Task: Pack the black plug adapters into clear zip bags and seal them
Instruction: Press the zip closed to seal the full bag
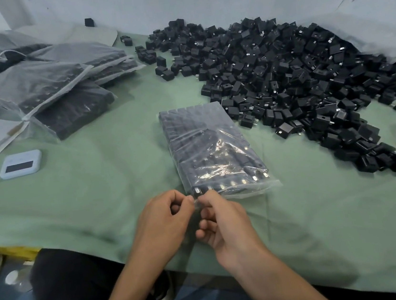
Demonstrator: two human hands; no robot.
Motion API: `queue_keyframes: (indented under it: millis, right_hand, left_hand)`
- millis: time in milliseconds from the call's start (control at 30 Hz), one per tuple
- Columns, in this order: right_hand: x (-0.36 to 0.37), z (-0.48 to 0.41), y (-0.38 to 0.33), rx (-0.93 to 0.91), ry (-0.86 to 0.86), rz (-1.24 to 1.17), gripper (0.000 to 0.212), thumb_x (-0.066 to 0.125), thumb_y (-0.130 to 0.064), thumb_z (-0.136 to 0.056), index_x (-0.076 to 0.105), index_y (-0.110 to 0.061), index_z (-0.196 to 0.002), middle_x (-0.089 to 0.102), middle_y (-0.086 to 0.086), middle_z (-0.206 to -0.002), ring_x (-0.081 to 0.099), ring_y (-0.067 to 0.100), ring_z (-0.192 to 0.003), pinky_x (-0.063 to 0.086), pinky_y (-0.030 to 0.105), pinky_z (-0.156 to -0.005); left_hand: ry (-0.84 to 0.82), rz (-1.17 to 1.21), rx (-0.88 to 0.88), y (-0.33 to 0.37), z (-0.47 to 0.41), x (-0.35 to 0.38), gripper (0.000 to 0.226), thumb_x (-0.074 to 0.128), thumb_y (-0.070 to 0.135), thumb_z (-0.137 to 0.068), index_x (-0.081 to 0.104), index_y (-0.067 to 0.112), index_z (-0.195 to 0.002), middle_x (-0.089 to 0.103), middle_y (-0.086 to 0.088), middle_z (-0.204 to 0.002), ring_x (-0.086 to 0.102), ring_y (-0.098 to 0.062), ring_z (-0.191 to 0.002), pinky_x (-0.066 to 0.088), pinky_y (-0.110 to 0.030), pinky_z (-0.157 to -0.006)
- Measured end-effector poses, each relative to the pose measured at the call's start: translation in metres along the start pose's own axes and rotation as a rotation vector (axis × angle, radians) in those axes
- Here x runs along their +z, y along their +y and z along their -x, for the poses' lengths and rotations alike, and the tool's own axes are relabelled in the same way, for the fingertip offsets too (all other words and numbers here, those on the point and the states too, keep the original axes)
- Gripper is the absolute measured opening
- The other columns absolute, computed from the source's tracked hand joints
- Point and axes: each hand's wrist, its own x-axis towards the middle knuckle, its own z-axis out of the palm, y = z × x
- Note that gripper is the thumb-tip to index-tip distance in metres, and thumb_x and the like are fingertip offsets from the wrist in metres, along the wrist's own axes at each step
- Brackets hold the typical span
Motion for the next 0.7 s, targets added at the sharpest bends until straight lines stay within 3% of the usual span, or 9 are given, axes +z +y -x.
queue_keyframes:
  millis: [200, 367, 533, 700]
  right_hand:
    - [-0.003, -0.002, -0.003, -0.022, 0.048, 0.027, 0.006, 0.06, -0.01, -0.084, 0.055, -0.007, -0.085, 0.045, -0.001, -0.052, 0.041, 0.01, -0.037, 0.038, 0.021, -0.037]
    - [0.001, -0.002, -0.005, -0.038, 0.067, 0.056, 0.016, 0.054, -0.008, -0.082, 0.05, -0.012, -0.067, 0.04, -0.003, -0.05, 0.036, 0.009, -0.037, 0.035, 0.021, -0.037]
    - [-0.001, 0.0, -0.002, -0.04, 0.04, 0.079, 0.02, 0.054, -0.01, -0.09, 0.054, -0.01, -0.069, 0.04, -0.004, -0.048, 0.038, 0.009, -0.036, 0.037, 0.021, -0.037]
    - [-0.003, 0.001, -0.009, 0.053, -0.016, 0.034, 0.022, 0.062, -0.026, -0.086, 0.063, -0.012, -0.069, 0.045, -0.002, -0.05, 0.044, 0.011, -0.039, 0.043, 0.022, -0.04]
  left_hand:
    - [-0.017, -0.018, 0.031, -0.001, 0.001, -0.002, 0.031, 0.064, 0.035, -0.09, 0.058, 0.018, -0.066, 0.047, 0.015, -0.05, 0.04, -0.006, -0.049, 0.036, -0.031, -0.053]
    - [-0.001, -0.101, 0.089, -0.001, 0.002, -0.002, 0.034, 0.059, 0.04, -0.092, 0.056, 0.022, -0.063, 0.052, 0.011, -0.056, 0.049, -0.01, -0.058, 0.039, -0.034, -0.059]
    - [-0.007, -0.307, 0.064, 0.009, -0.001, 0.002, 0.07, 0.026, 0.074, -0.09, 0.048, 0.016, -0.057, 0.053, 0.002, -0.057, 0.054, -0.026, -0.068, 0.045, -0.04, -0.066]
    - [0.015, -0.325, -0.034, 0.014, -0.008, 0.008, 0.063, 0.039, 0.068, -0.09, 0.055, 0.017, -0.057, 0.056, 0.005, -0.051, 0.057, -0.021, -0.07, 0.04, -0.037, -0.077]
